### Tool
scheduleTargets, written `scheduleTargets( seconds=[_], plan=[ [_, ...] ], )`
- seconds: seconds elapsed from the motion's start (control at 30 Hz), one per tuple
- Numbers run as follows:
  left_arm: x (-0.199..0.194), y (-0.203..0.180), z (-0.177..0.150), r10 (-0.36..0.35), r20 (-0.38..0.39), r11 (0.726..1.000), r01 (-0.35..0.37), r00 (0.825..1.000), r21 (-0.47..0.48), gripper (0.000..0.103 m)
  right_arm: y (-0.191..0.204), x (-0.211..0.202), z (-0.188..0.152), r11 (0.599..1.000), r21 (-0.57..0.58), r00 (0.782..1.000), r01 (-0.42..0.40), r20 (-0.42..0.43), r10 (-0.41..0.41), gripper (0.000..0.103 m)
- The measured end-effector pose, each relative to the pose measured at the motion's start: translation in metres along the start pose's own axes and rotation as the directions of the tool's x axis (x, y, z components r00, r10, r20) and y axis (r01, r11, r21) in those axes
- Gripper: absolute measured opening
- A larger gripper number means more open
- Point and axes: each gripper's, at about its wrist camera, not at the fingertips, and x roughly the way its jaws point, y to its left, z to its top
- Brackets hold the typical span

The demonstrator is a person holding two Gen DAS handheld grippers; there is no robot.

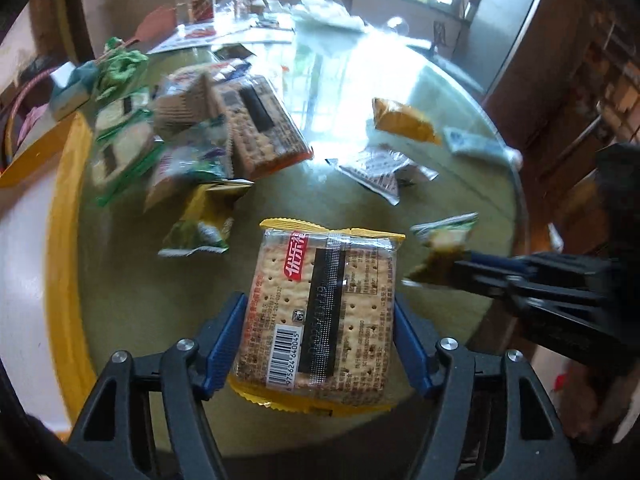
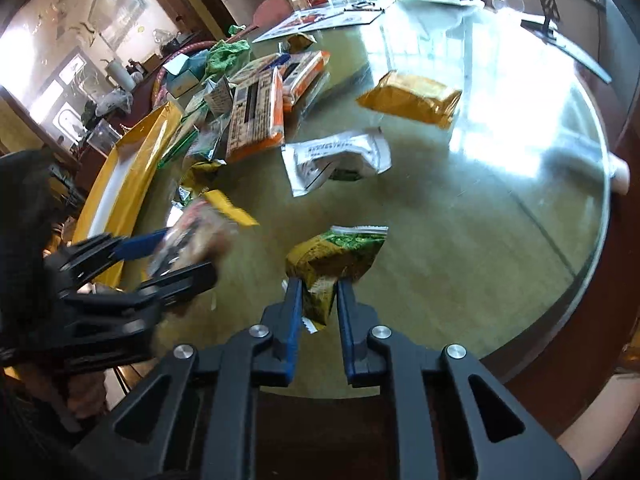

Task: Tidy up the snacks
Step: 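Carry both packets to the yellow tray and open both tools to drop them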

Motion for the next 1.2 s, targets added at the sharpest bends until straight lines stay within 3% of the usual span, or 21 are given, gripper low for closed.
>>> scheduleTargets(
  seconds=[0.23, 0.3, 0.37, 0.4, 0.53, 0.6, 0.67, 0.7, 0.87, 1.03, 1.2],
  plan=[
    [-0.041, 0.023, -0.015, -0.012, 0.071, 0.997, 0.017, 0.997, -0.070, 0.069, -0.002, 0.015, 0.002, 0.996, 0.078, 0.999, -0.034, -0.031, 0.036, 0.027],
    [-0.048, 0.032, -0.018, -0.005, 0.084, 0.996, 0.013, 0.996, -0.094, 0.069, -0.005, 0.012, 0.002, 0.992, 0.116, 0.998, -0.058, -0.024, 0.062, 0.044],
    [-0.055, 0.040, -0.022, 0.001, 0.096, 0.992, 0.010, 0.995, -0.122, 0.069, -0.005, 0.004, 0.003, 0.989, 0.138, 0.998, -0.057, 0.011, 0.056, 0.077],
    [-0.057, 0.042, -0.023, 0.005, 0.100, 0.992, 0.008, 0.995, -0.129, 0.069, -0.005, 0.001, 0.004, 0.988, 0.145, 0.998, -0.053, 0.027, 0.050, 0.079],
    [-0.074, 0.057, -0.030, 0.035, 0.131, 0.987, -0.013, 0.991, -0.163, 0.069, -0.004, 0.005, 0.015, 0.982, 0.175, 0.998, -0.069, 0.026, 0.065, 0.079],
    [-0.081, 0.067, -0.033, 0.042, 0.143, 0.982, -0.014, 0.989, -0.189, 0.069, -0.006, 0.012, 0.019, 0.977, 0.198, 0.997, -0.073, 0.010, 0.073, 0.070],
    [-0.088, 0.079, -0.035, 0.062, 0.158, 0.975, -0.027, 0.985, -0.218, 0.068, -0.004, 0.019, 0.020, 0.978, 0.200, 0.998, -0.059, -0.007, 0.062, 0.042],
    [-0.091, 0.085, -0.037, 0.068, 0.164, 0.973, -0.029, 0.984, -0.229, 0.068, -0.003, 0.022, 0.020, 0.980, 0.196, 0.999, -0.044, -0.018, 0.048, 0.039],
    [-0.099, 0.114, -0.042, 0.118, 0.173, 0.954, -0.063, 0.978, -0.294, 0.068, 0.006, 0.021, 0.019, 0.987, 0.163, 1.000, -0.008, 0.001, 0.008, 0.034],
    [-0.110, 0.142, -0.049, 0.148, 0.183, 0.929, -0.074, 0.972, -0.362, 0.068, 0.045, 0.003, 0.020, 0.997, 0.067, 0.998, -0.042, 0.049, 0.038, 0.032],
    [-0.122, 0.172, -0.055, 0.220, 0.162, 0.896, -0.133, 0.962, -0.424, 0.068, 0.119, -0.013, 0.022, 0.980, -0.126, 0.984, -0.157, 0.064, 0.166, 0.032]
  ],
)
